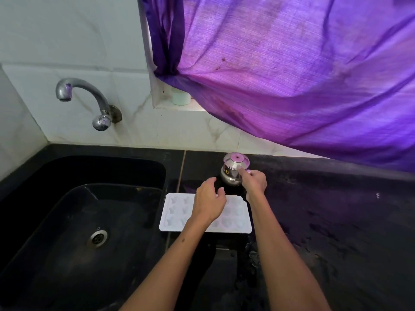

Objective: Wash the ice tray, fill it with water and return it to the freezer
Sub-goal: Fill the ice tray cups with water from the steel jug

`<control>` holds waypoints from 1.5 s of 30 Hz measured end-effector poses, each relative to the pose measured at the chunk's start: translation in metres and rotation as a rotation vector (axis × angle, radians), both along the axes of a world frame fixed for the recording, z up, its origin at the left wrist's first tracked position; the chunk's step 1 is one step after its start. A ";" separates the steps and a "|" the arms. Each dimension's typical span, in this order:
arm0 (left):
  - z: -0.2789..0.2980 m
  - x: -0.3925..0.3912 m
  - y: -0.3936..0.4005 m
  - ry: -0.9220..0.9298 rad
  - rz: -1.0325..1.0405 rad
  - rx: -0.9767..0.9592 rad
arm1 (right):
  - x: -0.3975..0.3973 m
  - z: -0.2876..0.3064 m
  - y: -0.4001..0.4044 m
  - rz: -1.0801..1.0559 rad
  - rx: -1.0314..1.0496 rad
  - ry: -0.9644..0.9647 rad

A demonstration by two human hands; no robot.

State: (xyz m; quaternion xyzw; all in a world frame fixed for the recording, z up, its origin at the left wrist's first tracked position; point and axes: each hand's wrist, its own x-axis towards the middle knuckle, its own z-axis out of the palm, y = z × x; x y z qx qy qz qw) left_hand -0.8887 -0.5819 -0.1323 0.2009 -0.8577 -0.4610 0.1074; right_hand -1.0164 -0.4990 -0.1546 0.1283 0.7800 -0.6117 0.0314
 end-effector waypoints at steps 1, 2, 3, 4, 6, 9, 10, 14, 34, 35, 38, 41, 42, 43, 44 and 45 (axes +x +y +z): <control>0.000 0.002 0.004 0.000 -0.013 -0.001 | 0.005 0.004 0.003 -0.004 0.007 0.028; 0.000 0.005 0.007 0.002 -0.025 -0.003 | 0.011 0.011 0.006 -0.007 0.034 0.055; 0.000 0.007 0.012 0.002 -0.038 -0.003 | 0.017 0.018 0.010 -0.011 0.071 0.081; 0.000 0.009 0.016 0.004 -0.050 -0.001 | 0.023 0.025 0.015 -0.016 0.104 0.106; -0.002 0.013 0.024 -0.001 -0.076 0.004 | 0.035 0.037 0.025 -0.027 0.145 0.155; -0.006 0.019 0.039 0.008 -0.121 0.015 | 0.056 0.047 0.040 -0.031 0.201 0.191; -0.009 0.021 0.044 0.020 -0.143 0.016 | 0.062 0.048 0.045 -0.031 0.213 0.190; -0.016 0.034 0.063 0.064 -0.256 0.060 | 0.084 0.044 0.062 -0.024 0.272 0.144; -0.059 0.044 0.099 0.121 -0.360 0.142 | 0.092 0.039 0.090 -0.026 0.449 0.083; -0.059 0.044 0.099 0.119 -0.361 0.145 | 0.091 0.038 0.090 -0.023 0.454 0.081; -0.062 0.042 0.098 0.127 -0.362 0.148 | 0.088 0.036 0.089 -0.021 0.476 0.068; -0.064 0.040 0.099 0.126 -0.365 0.146 | 0.086 0.034 0.089 -0.024 0.483 0.059; -0.065 0.040 0.099 0.123 -0.363 0.145 | 0.087 0.035 0.089 -0.025 0.486 0.056; -0.065 0.040 0.099 0.120 -0.360 0.143 | 0.087 0.035 0.089 -0.026 0.489 0.055; -0.066 0.039 0.099 0.117 -0.359 0.139 | 0.087 0.035 0.090 -0.026 0.491 0.056; -0.066 0.039 0.100 0.110 -0.359 0.137 | 0.088 0.035 0.090 -0.026 0.492 0.057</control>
